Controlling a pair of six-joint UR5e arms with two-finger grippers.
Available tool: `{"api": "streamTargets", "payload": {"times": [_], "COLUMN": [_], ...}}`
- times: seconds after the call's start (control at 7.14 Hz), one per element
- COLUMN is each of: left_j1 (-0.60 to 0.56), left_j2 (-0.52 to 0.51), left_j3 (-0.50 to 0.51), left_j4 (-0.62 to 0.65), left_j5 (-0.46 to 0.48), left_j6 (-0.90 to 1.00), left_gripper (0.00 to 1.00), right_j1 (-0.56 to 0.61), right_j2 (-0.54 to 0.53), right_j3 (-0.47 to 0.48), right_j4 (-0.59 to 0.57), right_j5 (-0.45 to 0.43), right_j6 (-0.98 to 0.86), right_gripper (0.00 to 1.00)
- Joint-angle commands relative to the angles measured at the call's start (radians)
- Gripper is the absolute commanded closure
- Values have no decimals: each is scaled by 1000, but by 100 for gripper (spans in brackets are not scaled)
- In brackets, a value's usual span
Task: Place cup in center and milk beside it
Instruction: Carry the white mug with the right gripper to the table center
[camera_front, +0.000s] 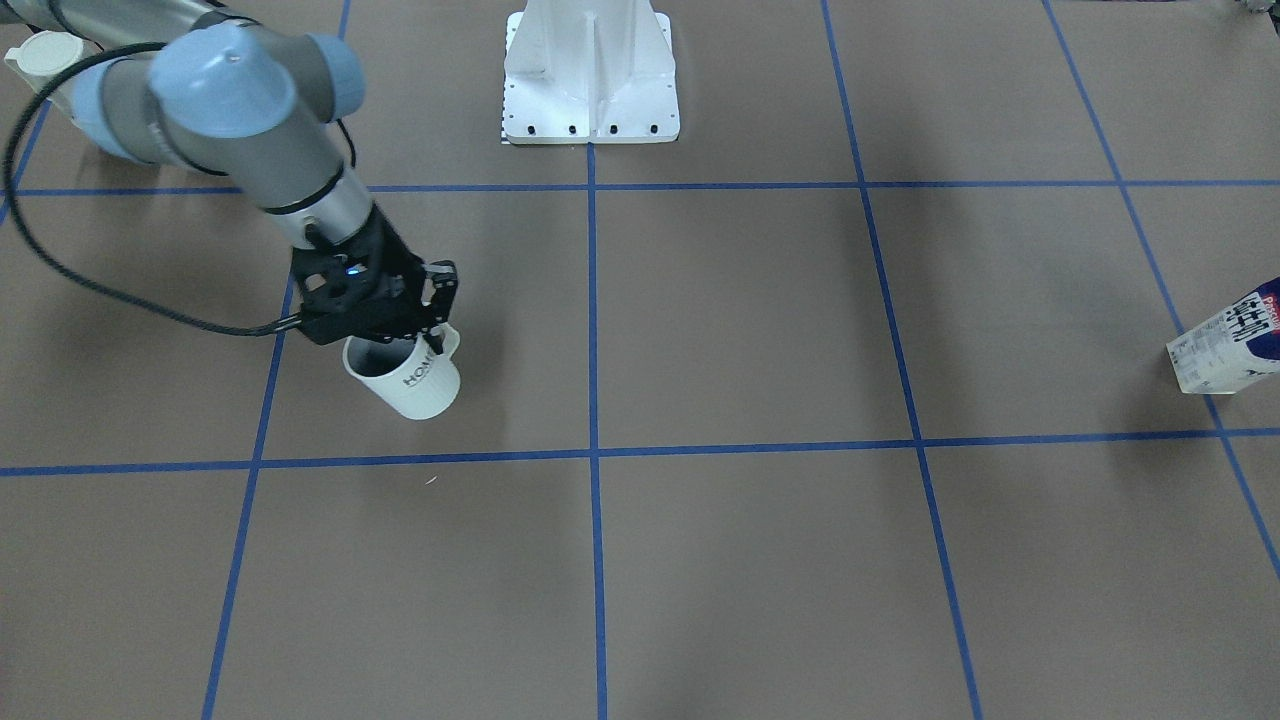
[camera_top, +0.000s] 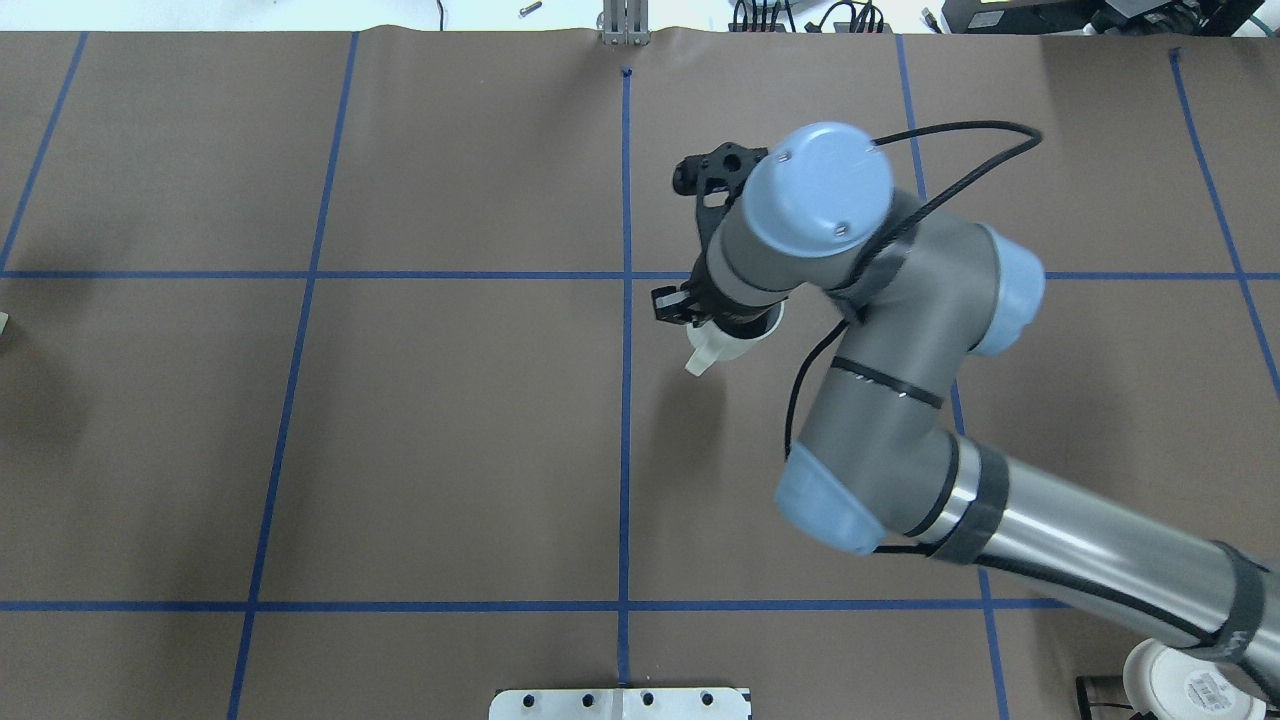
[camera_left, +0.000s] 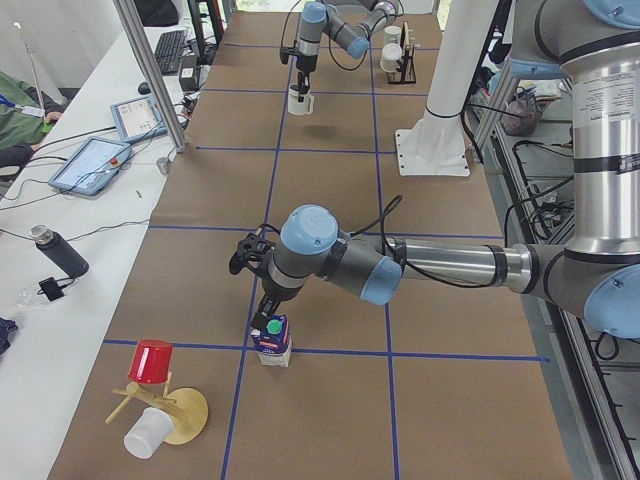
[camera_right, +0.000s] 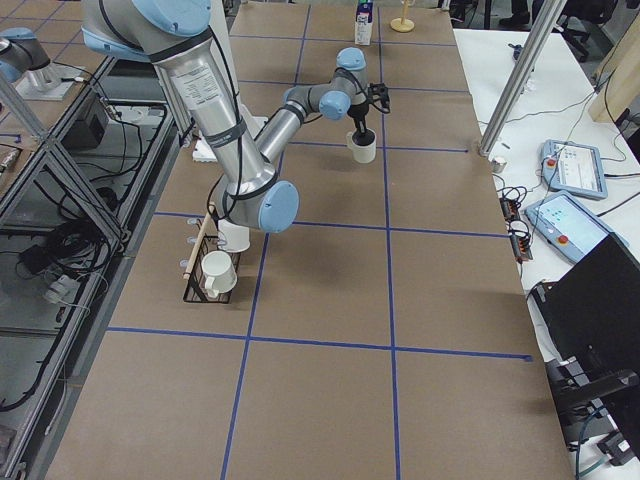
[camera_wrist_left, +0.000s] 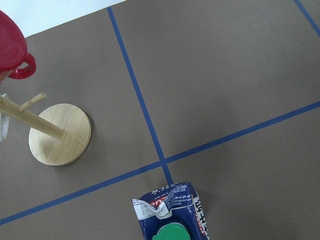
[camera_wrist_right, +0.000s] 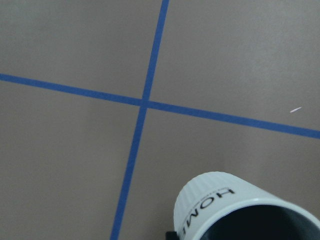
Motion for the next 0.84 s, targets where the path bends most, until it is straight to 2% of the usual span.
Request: {"api": "streamTargets", "payload": {"times": [0.0, 0.14, 0.7], "left_j1": [0, 0, 2], "left_j2": [0, 0, 0], "left_j3": [11, 14, 16], "left_j4": [-1, -1, -1], "left_j5": [0, 0, -1], "left_j6": [3, 3, 5], "left_gripper": [1, 1, 1], "right_j1": [-118, -137, -141], "right_j2": [191, 271, 246], "right_j3": [-130, -248, -274], "right_j4": [-141, -141, -137], "right_j5": [-79, -79, -79], "right_j6": [118, 144, 131], "right_gripper": [100, 100, 100]}}
